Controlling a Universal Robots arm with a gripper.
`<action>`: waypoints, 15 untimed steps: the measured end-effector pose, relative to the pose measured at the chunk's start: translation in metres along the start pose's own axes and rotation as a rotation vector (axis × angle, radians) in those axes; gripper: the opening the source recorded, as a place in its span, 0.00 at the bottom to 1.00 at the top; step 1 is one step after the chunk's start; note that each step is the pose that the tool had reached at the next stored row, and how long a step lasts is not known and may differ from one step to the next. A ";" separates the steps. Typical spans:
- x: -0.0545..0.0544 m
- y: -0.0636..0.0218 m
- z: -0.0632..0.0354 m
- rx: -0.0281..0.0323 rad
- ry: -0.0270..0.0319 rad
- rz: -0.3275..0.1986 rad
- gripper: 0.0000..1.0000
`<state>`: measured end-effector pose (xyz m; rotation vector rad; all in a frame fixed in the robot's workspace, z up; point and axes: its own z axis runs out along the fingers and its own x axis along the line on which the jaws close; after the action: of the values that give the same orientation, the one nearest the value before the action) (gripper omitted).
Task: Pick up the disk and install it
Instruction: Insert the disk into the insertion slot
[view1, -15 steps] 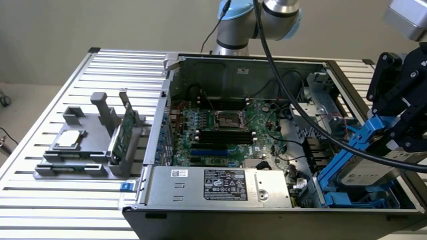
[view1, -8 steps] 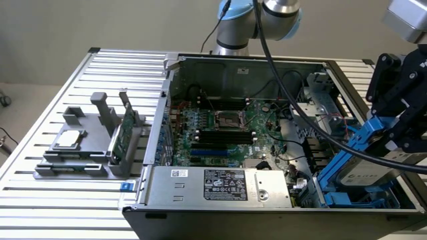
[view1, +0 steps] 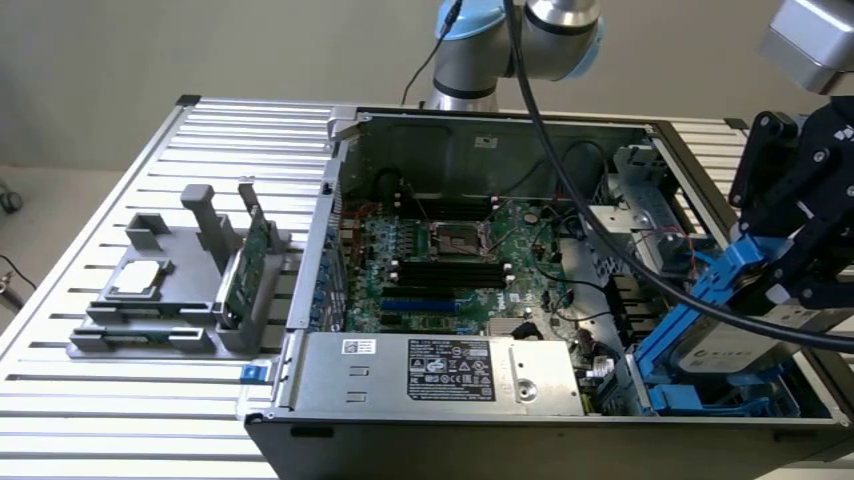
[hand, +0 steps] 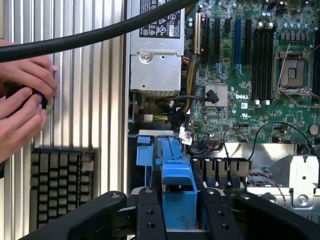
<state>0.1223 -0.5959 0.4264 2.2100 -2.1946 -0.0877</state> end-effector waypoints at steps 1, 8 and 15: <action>0.000 0.0000 0.0004 0.0001 -0.0004 0.001 0.33; 0.000 0.0002 0.0043 0.0017 -0.0068 0.003 0.33; 0.000 0.0008 0.0099 0.0037 -0.0177 0.002 0.33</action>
<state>0.1210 -0.5960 0.4165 2.2177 -2.2075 -0.1037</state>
